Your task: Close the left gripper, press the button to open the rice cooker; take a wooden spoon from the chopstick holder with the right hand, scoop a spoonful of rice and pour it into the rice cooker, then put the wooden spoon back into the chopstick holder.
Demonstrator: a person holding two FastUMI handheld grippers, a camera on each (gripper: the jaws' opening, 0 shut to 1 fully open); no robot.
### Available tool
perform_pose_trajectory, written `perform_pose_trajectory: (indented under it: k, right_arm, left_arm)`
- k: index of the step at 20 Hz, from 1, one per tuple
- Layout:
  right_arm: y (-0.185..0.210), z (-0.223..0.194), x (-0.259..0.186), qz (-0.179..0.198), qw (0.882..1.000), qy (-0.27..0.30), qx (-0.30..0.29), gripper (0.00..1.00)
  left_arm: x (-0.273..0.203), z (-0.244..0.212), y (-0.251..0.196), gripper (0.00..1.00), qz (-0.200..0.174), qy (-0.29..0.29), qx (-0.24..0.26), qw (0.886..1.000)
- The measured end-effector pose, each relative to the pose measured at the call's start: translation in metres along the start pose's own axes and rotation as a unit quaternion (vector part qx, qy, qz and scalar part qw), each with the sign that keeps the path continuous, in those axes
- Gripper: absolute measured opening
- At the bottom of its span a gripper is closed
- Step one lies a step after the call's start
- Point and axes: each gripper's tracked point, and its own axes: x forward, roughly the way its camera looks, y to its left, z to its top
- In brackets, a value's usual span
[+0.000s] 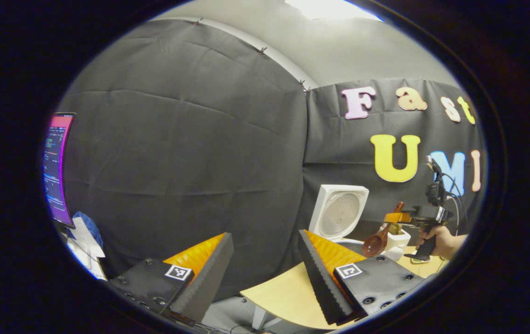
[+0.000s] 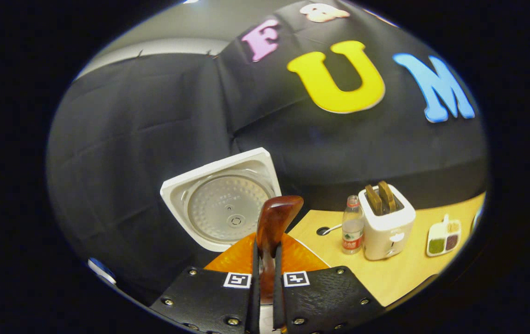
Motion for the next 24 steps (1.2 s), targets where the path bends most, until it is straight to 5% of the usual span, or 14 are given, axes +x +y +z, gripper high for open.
perform_pose_trajectory:
  k: [7, 24]
  right_arm:
    - [-0.028, 0.029, -0.029, 0.003, 0.984, -0.022, 0.176, 0.11]
    - [-0.179, 0.081, -0.209, -0.126, 0.971, -0.112, 0.172, 0.11]
  left_arm:
    - [0.008, 0.009, -0.036, 0.97, -0.04, -0.009, -0.005, 0.999]
    - [0.01, 0.033, -0.183, 0.99, -0.177, -0.02, -0.027, 0.984]
